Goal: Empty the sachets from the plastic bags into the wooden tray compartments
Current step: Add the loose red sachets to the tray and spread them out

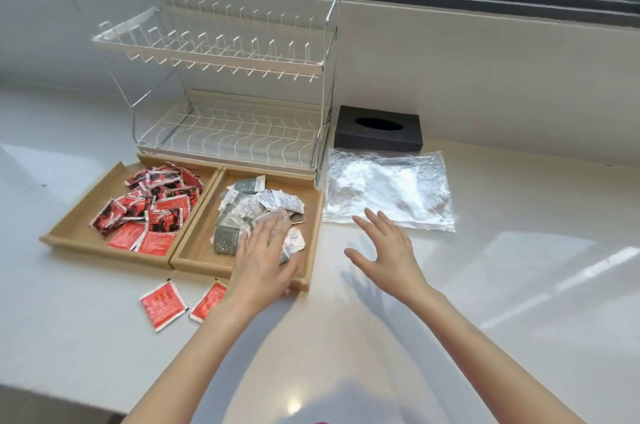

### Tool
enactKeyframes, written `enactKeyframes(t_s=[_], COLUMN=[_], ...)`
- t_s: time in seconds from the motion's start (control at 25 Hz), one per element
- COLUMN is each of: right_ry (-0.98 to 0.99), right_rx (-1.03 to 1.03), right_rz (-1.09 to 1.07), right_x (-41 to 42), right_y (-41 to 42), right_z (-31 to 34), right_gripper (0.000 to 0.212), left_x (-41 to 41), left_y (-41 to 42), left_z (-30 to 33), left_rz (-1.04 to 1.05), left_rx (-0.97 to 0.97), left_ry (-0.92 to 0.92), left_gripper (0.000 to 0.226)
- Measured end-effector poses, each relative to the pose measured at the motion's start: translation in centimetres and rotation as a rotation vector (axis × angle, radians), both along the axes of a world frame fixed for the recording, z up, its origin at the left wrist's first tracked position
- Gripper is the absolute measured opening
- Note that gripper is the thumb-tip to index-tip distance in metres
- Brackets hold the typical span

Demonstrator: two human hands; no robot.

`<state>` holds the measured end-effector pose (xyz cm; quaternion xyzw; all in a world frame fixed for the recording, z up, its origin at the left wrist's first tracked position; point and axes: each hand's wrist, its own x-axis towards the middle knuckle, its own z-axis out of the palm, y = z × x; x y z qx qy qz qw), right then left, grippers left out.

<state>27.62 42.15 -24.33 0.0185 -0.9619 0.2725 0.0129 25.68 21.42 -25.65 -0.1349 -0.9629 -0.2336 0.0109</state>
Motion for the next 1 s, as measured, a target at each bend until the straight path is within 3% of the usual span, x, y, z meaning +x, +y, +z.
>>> enactKeyframes(t_s=[0.2, 0.56, 0.72, 0.84, 1.0], right_ry=[-0.038, -0.060, -0.134, -0.159, -0.189], right_rx=[-0.094, -0.146, -0.049, 0.011, -0.065], right_rz=[0.077, 0.281, 0.293, 0.256, 0.152], right_x=[1.0, 2.4, 1.9, 1.3, 1.0], right_y=[-7.2, -16.6, -19.7, -21.3, -22.3], right_z=[-1.5, -4.0, -5.3, -5.7, -5.9], right_gripper=[0.063, 0.051, 0.063, 0.056, 0.058], left_x=[1.8, 3.7, 3.7, 3.2, 2.1], left_y=[-5.9, -14.4, -17.3, -18.8, -19.7], left_z=[-0.4, -2.4, -4.1, -4.8, -4.9], left_rz=[0.105, 0.202, 0.169, 0.111, -0.015], left_rx=[-0.007, 0.018, -0.041, -0.090, -0.047], left_ry=[0.028, -0.049, -0.118, -0.160, -0.185], left_gripper=[0.073, 0.059, 0.065, 0.071, 0.056])
